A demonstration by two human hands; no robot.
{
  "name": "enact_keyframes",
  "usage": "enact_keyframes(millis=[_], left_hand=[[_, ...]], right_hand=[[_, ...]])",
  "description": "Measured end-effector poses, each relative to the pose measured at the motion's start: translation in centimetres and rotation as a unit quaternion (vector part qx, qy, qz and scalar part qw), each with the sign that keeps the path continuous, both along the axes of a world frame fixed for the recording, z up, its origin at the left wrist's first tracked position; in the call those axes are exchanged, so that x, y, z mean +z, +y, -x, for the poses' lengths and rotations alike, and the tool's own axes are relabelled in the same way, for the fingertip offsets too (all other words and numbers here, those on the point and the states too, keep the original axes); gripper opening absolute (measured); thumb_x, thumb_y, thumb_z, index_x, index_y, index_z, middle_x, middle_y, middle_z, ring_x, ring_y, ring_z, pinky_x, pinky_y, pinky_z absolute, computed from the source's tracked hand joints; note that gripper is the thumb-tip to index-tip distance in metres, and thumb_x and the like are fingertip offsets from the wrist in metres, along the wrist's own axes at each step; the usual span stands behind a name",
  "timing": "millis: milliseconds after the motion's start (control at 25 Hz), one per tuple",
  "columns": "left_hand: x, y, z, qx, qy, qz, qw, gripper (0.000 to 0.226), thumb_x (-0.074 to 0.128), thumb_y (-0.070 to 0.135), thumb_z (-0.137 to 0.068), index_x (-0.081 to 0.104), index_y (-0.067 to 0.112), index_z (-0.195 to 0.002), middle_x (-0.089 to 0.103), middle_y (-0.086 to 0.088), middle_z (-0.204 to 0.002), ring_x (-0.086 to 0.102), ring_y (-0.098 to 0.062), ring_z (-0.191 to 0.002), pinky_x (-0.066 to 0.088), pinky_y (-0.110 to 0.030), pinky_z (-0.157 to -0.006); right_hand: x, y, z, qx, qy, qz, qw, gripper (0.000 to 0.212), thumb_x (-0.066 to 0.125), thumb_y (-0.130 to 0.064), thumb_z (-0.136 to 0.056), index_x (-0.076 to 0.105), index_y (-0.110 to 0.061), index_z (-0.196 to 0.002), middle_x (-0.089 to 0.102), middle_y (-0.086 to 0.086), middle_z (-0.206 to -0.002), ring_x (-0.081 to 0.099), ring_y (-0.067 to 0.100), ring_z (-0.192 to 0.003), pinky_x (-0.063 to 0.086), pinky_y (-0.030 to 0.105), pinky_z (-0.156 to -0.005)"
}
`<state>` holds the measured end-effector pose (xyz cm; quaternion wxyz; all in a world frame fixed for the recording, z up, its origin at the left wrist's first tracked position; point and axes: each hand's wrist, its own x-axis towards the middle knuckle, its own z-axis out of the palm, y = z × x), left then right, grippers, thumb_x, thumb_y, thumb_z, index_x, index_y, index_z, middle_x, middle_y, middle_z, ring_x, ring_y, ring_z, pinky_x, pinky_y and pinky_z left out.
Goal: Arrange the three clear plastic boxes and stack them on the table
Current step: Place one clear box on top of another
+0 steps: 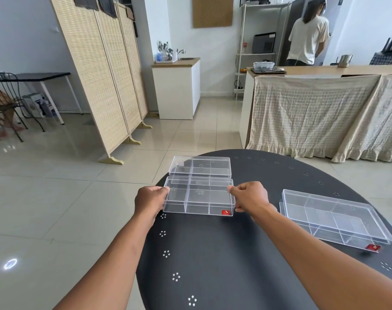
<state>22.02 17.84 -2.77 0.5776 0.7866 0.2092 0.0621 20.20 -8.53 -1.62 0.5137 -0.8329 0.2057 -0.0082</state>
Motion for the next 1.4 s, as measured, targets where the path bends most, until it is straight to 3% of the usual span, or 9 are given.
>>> enact_keyframes(millis=[120,280,440,720,920,1120,1240,1320,1400], left_hand=[[-0.1,0.2,-0.5,0.001,-0.001,0.007,1.0,0.015,0.074,0.03,-0.085,0.078,0.016,-0.083,0.078,-0.012,-0.082,0.066,-0.027,-0.069,0.063,-0.046,-0.084],[-0.2,0.2,-0.9,0.01,-0.005,0.007,1.0,0.017,0.074,0.03,-0.086,0.072,0.022,-0.071,0.074,-0.006,-0.074,0.065,-0.027,-0.069,0.061,-0.045,-0.084],[-0.4,0.4,-1.4,0.003,-0.001,0.005,1.0,0.016,0.074,0.034,-0.084,0.074,0.022,-0.072,0.075,-0.003,-0.073,0.066,-0.025,-0.069,0.063,-0.046,-0.085],[-1.1,0.6,-2.2,-0.008,-0.002,0.007,1.0,0.03,0.074,0.04,-0.08,0.081,0.014,-0.093,0.08,-0.011,-0.095,0.063,-0.024,-0.072,0.062,-0.045,-0.086],[-0.8,0.4,-2.2,-0.004,-0.004,0.004,1.0,0.017,0.074,0.035,-0.085,0.075,0.019,-0.079,0.073,-0.003,-0.072,0.063,-0.025,-0.065,0.062,-0.045,-0.084],[-0.7,0.2,-1.8,-0.004,0.002,-0.005,1.0,0.018,0.071,0.033,-0.088,0.075,0.017,-0.08,0.07,-0.004,-0.068,0.062,-0.025,-0.063,0.062,-0.049,-0.085],[0.0,0.2,-1.0,0.006,-0.008,-0.045,0.999,0.024,0.065,0.034,-0.091,0.07,0.015,-0.076,0.073,-0.004,-0.08,0.071,-0.033,-0.082,0.061,-0.046,-0.087],[0.8,0.0,0.3,0.05,-0.052,-0.109,0.991,0.021,0.06,0.029,-0.092,0.074,0.013,-0.094,0.076,-0.007,-0.102,0.07,-0.034,-0.101,0.053,-0.037,-0.086],[1.9,-0.8,2.1,0.094,-0.121,-0.153,0.976,0.024,0.057,0.023,-0.092,0.075,0.012,-0.104,0.075,-0.009,-0.117,0.067,-0.03,-0.103,0.046,-0.033,-0.083]], right_hand=[[-0.2,0.1,-0.4,-0.003,-0.007,0.0,1.0,0.04,0.073,-0.032,-0.095,0.078,0.005,-0.081,0.07,0.006,-0.059,0.064,0.02,-0.048,0.066,0.03,-0.061],[-0.4,0.4,-0.8,0.0,-0.012,-0.006,1.0,0.04,0.073,-0.031,-0.096,0.077,0.003,-0.076,0.069,0.006,-0.058,0.065,0.019,-0.048,0.065,0.03,-0.059],[-0.5,0.5,-1.0,0.0,-0.012,-0.008,1.0,0.039,0.073,-0.032,-0.096,0.076,-0.001,-0.073,0.069,0.007,-0.059,0.063,0.018,-0.047,0.062,0.027,-0.054],[-0.5,0.4,-1.2,-0.006,-0.013,-0.011,1.0,0.037,0.073,-0.032,-0.096,0.079,0.001,-0.082,0.071,0.009,-0.062,0.065,0.019,-0.051,0.067,0.033,-0.061],[-0.2,0.4,-1.1,-0.004,-0.009,-0.017,1.0,0.035,0.073,-0.032,-0.096,0.08,-0.001,-0.083,0.07,0.008,-0.06,0.063,0.018,-0.049,0.063,0.028,-0.053],[0.1,0.3,-0.7,-0.004,-0.006,-0.018,1.0,0.041,0.07,-0.034,-0.098,0.078,0.004,-0.086,0.07,0.008,-0.061,0.063,0.02,-0.052,0.064,0.028,-0.057],[0.5,0.0,0.0,-0.002,-0.01,0.0,1.0,0.049,0.066,-0.04,-0.099,0.068,0.0,-0.07,0.068,0.008,-0.057,0.061,0.021,-0.049,0.068,0.035,-0.066],[1.4,-0.7,1.1,0.002,-0.025,0.033,0.999,0.049,0.065,-0.041,-0.099,0.063,-0.005,-0.066,0.07,0.009,-0.056,0.062,0.021,-0.046,0.068,0.039,-0.07],[2.9,-1.8,2.9,0.003,-0.049,0.058,0.997,0.048,0.064,-0.039,-0.098,0.07,0.001,-0.074,0.077,0.013,-0.065,0.068,0.021,-0.049,0.066,0.036,-0.071]])
